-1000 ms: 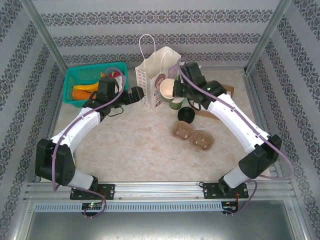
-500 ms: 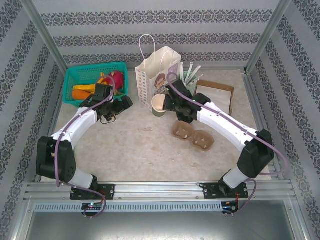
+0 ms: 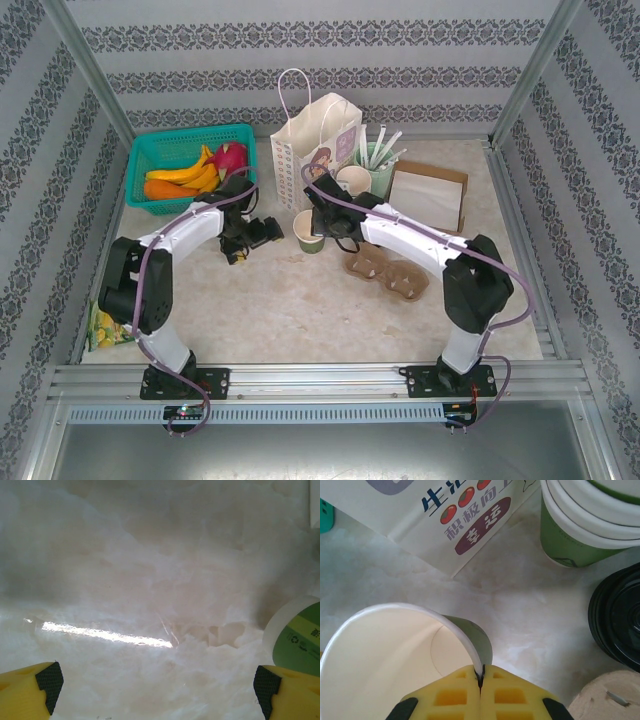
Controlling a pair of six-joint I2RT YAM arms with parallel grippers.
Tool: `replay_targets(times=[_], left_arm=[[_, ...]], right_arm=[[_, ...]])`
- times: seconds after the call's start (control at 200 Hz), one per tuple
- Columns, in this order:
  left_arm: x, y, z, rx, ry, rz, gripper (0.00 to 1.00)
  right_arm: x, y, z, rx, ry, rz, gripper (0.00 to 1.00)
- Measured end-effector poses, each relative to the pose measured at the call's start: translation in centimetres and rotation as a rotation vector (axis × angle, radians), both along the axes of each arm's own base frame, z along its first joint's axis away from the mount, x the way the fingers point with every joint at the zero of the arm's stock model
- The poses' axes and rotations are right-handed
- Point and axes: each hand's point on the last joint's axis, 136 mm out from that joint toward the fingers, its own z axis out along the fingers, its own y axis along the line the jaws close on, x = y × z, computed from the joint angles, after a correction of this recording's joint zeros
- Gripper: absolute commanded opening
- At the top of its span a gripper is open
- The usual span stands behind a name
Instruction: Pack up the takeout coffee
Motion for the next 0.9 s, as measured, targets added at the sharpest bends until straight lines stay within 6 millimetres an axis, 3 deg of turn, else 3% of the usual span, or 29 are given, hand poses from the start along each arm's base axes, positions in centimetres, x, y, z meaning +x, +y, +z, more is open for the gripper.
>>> replay_targets(times=[0.684, 0.784, 0.904], left_arm=[[0.1, -0.2, -0.6, 0.021, 0.015, 0.012, 1.0], [0.2, -0.2, -0.6, 0.019, 0.013, 0.012, 1.0], [0.5, -0.4, -0.2, 0.013, 0.003, 0.011, 1.0]], right_arm=[[-0.3, 0.3, -1.9, -0.022, 0.058, 0.013, 0.1], [-0.4, 0.4, -1.9, -0.021, 0.064, 0.018, 0.14], [-0.4, 0.5, -1.7, -0.021, 0.063, 0.023, 0.26]])
